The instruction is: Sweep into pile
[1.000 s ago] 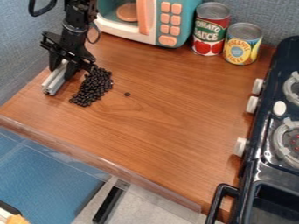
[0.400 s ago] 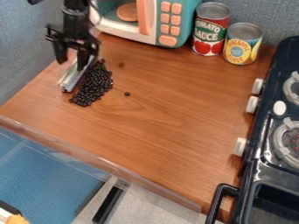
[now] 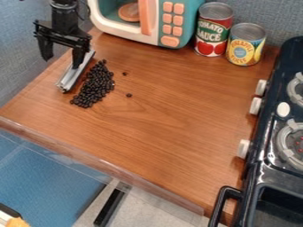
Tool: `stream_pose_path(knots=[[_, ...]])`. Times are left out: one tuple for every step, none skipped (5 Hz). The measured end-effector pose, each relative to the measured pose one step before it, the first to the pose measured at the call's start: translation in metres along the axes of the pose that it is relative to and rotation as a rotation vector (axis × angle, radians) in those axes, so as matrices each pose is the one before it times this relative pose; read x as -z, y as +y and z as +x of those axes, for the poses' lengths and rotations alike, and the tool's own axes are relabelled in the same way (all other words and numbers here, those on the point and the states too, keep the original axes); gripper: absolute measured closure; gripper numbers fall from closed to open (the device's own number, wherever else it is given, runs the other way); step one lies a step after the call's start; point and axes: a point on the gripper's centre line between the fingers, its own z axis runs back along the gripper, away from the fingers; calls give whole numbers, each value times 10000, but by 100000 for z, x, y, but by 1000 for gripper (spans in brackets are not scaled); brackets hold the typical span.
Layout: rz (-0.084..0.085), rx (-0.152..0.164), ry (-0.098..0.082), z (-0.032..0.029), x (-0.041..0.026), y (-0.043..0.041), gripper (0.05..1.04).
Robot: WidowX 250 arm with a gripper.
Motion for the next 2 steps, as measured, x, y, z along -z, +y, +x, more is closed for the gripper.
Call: stream_pose_path(knots=[[-271, -21, -364, -171, -2458, 284, 79], [-695, 191, -104, -312, -435, 11, 82]])
